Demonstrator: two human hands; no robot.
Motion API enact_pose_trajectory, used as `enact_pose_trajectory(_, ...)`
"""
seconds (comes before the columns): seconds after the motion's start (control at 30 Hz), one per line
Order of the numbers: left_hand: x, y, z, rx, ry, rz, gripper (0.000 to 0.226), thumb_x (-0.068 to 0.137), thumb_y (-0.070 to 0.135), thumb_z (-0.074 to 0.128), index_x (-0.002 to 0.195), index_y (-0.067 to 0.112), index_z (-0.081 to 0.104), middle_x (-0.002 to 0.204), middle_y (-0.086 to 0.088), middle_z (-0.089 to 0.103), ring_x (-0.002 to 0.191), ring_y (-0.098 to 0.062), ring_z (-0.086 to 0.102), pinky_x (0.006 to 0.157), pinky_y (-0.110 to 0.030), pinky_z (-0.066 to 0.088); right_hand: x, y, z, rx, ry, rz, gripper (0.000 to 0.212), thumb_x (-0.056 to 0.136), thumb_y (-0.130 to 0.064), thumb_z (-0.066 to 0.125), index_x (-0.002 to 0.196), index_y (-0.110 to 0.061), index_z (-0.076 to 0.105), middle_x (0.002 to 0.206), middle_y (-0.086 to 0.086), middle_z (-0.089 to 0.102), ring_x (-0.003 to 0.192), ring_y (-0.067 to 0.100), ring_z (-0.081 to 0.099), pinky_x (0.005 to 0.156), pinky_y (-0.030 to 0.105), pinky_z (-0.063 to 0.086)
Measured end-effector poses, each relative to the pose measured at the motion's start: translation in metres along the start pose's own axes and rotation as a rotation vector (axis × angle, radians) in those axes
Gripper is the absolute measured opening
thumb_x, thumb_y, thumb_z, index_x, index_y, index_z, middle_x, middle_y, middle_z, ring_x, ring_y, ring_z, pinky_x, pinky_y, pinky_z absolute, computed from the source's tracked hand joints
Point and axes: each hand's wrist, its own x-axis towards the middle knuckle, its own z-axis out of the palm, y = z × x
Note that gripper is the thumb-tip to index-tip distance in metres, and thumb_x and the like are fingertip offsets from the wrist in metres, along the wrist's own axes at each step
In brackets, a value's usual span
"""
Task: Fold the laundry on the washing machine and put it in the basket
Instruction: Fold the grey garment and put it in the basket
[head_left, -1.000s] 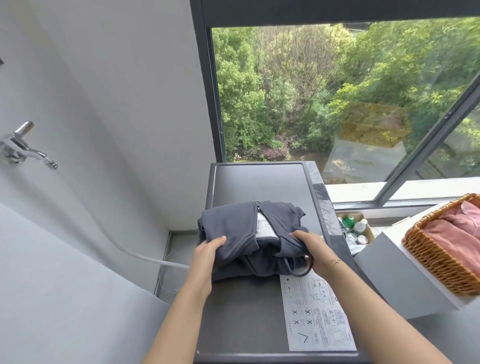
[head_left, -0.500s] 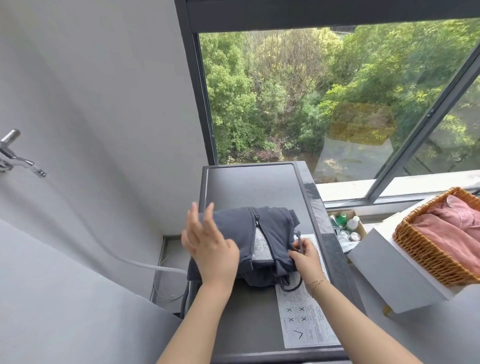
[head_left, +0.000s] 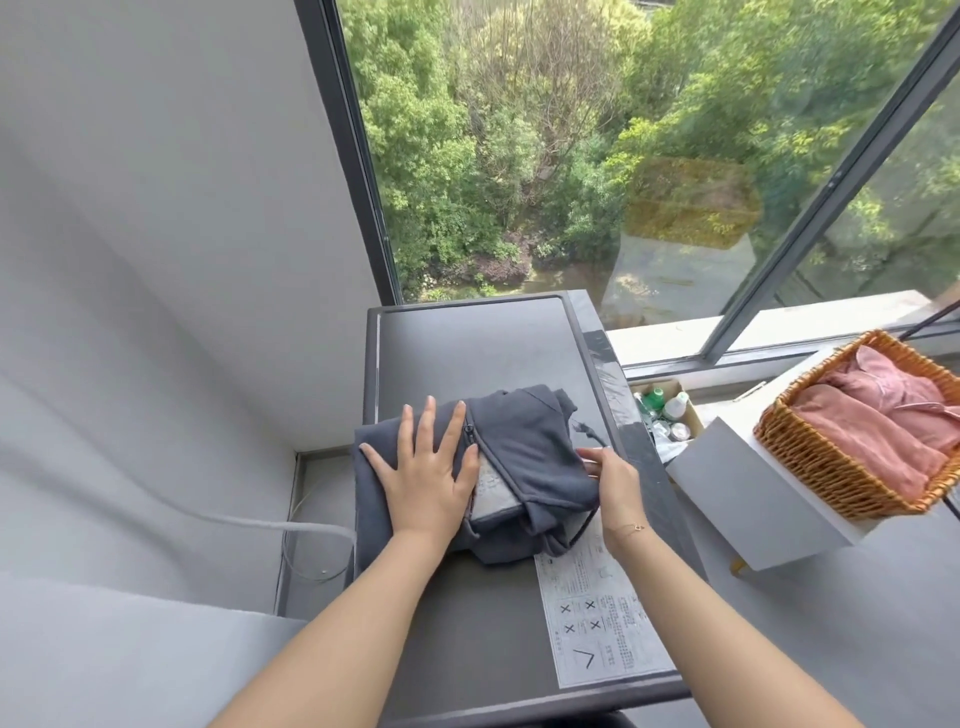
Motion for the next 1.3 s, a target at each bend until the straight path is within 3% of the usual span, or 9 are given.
enact_pose_trajectory(0.17,0.000,0.000,0.002,0.002,0.019,-0.002,0.053,0.094,0.054,0.023,0.143,0.041,0.038,0.152,0.000,0.036,0.143,-0.027,0.028,0.101,-0.077,0.012,0.013,-0.033,0.025,-0.231,-0.143,-0.077,0.036,0.089,-0.047,0.059,0.069,-0.018,0.052,0.066,-0.003,0.047,0.068,0.012,0.046,0.064,0.029,0.034)
enact_pose_trajectory(0.37,0.000,0.000,-0.002,-0.027,-0.030,-0.012,0.054,0.094,0.057,0.014,0.146,0.047,0.025,0.157,0.004,0.025,0.147,-0.022,0.015,0.104,-0.074,0.004,0.020,-0.026,0.044,-0.401,-0.015,-0.253,0.035,0.094,-0.038,0.054,0.102,-0.005,0.061,0.101,0.010,0.065,0.101,0.028,0.060,0.089,0.038,0.047)
enact_pose_trajectory(0.53,-0.007,-0.007,-0.007,-0.223,0.022,-0.104,0.060,0.092,0.059,-0.004,0.146,0.049,0.022,0.159,0.011,0.016,0.148,-0.012,0.001,0.110,-0.065,-0.005,0.012,-0.019,0.042,-0.488,0.055,-0.306,0.032,0.101,-0.036,0.040,0.086,-0.009,0.050,0.089,0.009,0.057,0.086,0.025,0.050,0.071,0.030,0.032)
enact_pose_trajectory(0.63,-0.009,-0.018,-0.007,-0.356,0.013,-0.271,0.055,0.097,0.055,0.018,0.149,0.038,0.023,0.160,0.009,0.014,0.148,-0.012,0.004,0.114,-0.058,0.007,0.011,-0.022,0.038,-0.509,0.064,-0.304,0.036,0.101,-0.037,0.038,0.078,-0.010,0.045,0.078,0.003,0.048,0.086,0.026,0.050,0.070,0.032,0.031)
enact_pose_trajectory(0.73,-0.016,-0.021,-0.016,-0.543,0.132,-0.395,0.068,0.092,0.049,0.050,0.147,0.013,0.032,0.154,-0.008,0.029,0.143,-0.025,0.023,0.113,-0.041,0.020,0.009,-0.021,0.028,-0.305,0.151,-0.283,0.028,0.097,-0.033,0.050,0.105,-0.007,0.046,0.092,0.002,0.049,0.095,0.027,0.054,0.079,0.033,0.038)
enact_pose_trajectory(0.83,-0.006,-0.016,-0.028,-0.690,0.192,-0.630,0.062,0.084,0.036,0.070,0.134,0.008,0.049,0.138,-0.012,0.045,0.130,-0.029,0.039,0.105,-0.036,0.030,0.022,-0.026,0.015,-0.409,0.319,-0.379,0.019,0.091,-0.026,0.057,0.104,-0.013,0.055,0.102,0.002,0.052,0.104,0.025,0.049,0.095,0.042,0.038)
enact_pose_trajectory(0.93,0.031,-0.028,-0.032,-0.861,0.221,-0.783,0.049,0.085,0.034,0.069,0.124,0.008,0.056,0.123,-0.009,0.056,0.116,-0.025,0.050,0.097,-0.034,0.038,0.056,-0.059,0.028,-0.494,0.100,-0.430,0.011,0.090,-0.016,0.059,0.090,-0.009,0.068,0.088,0.005,0.064,0.087,0.020,0.056,0.083,0.032,0.045)
enact_pose_trajectory(1.07,0.031,-0.045,-0.030,-0.990,0.144,-0.851,0.024,0.090,0.034,0.062,0.089,0.011,0.057,0.084,-0.001,0.056,0.082,-0.022,0.050,0.074,-0.030,0.040,0.065,-0.073,0.026,-0.342,-0.270,0.024,0.021,0.088,-0.025,0.066,0.071,-0.015,0.059,0.060,-0.002,0.052,0.051,0.010,0.038,0.046,0.019,0.030)
enact_pose_trajectory(1.3,0.013,-0.051,-0.031,-1.109,0.193,-0.816,0.036,0.095,0.029,0.057,0.071,0.008,0.041,0.067,-0.006,0.028,0.066,-0.017,0.024,0.059,-0.032,0.021,0.072,-0.065,0.018,-0.232,-0.551,0.250,0.060,0.065,-0.048,0.080,0.107,-0.009,0.065,0.089,0.005,0.055,0.075,0.015,0.049,0.065,0.024,0.039)
